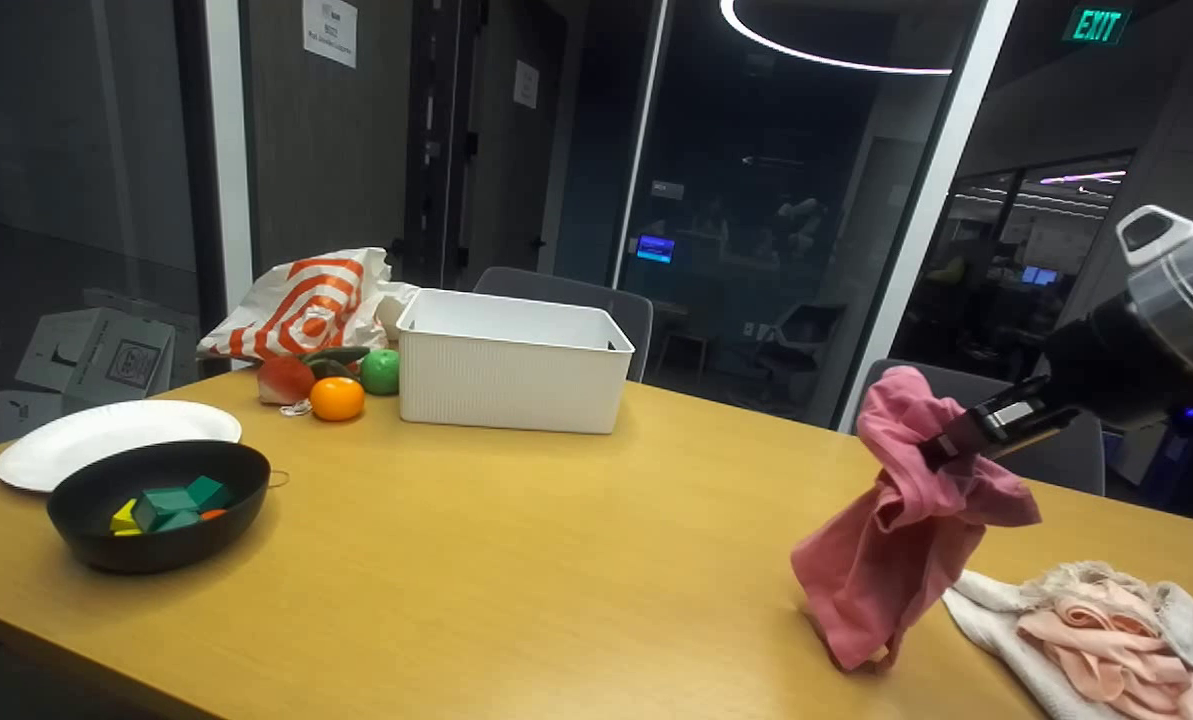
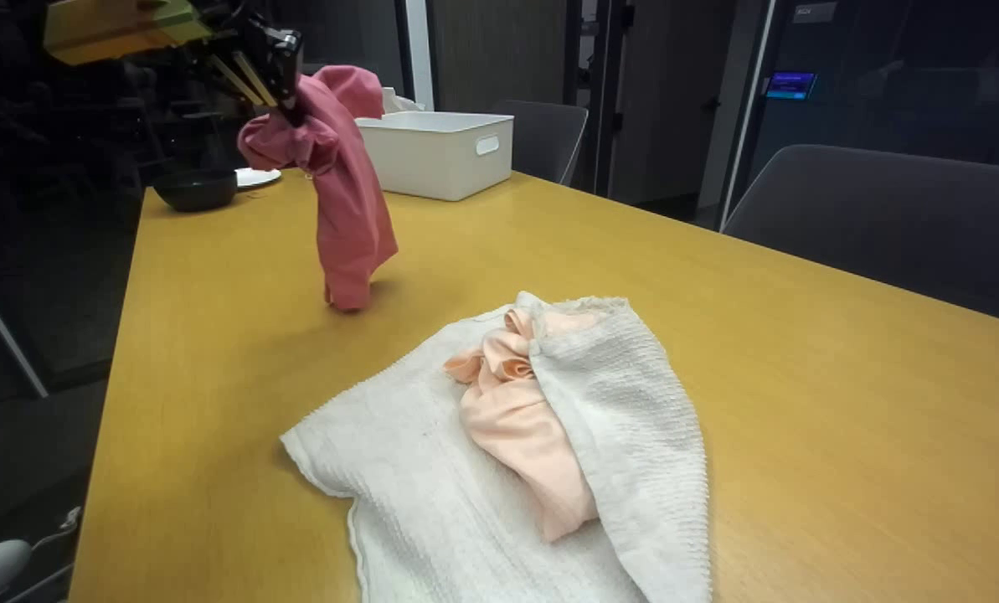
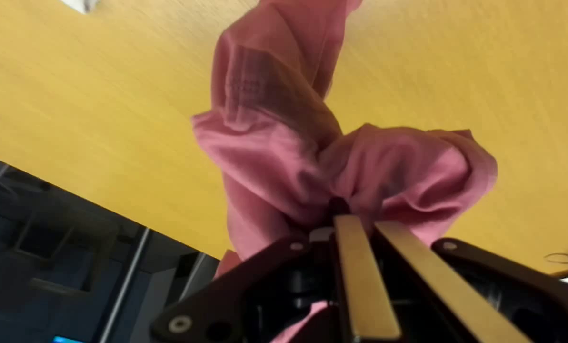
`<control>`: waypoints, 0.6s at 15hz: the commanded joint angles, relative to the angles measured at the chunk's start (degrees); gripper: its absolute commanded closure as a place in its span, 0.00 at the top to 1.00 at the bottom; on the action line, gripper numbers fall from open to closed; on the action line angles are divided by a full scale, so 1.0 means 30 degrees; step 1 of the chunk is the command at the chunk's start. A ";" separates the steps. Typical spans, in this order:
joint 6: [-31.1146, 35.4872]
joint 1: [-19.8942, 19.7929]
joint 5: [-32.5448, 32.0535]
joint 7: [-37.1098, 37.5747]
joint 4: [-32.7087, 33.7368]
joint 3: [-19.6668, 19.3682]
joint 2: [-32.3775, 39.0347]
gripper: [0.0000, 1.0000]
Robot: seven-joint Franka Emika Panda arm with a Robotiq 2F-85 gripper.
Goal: Unfold the white towel, remove the two shirts from the towel and put them on the table
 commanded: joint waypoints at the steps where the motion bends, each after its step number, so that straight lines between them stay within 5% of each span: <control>1: 0.0854 0.2617 0.1588 -0.3195 0.0346 -0.0921 0.1858 0.01; 5: 0.1155 0.5546 0.3780 -0.6940 0.0149 -0.1963 0.4170 0.01; 7: 0.1223 0.5940 0.4128 -0.8363 0.0169 -0.2061 0.5084 0.03; 9: 0.1780 0.4885 0.2877 -0.8523 0.0137 -0.1320 0.6035 0.03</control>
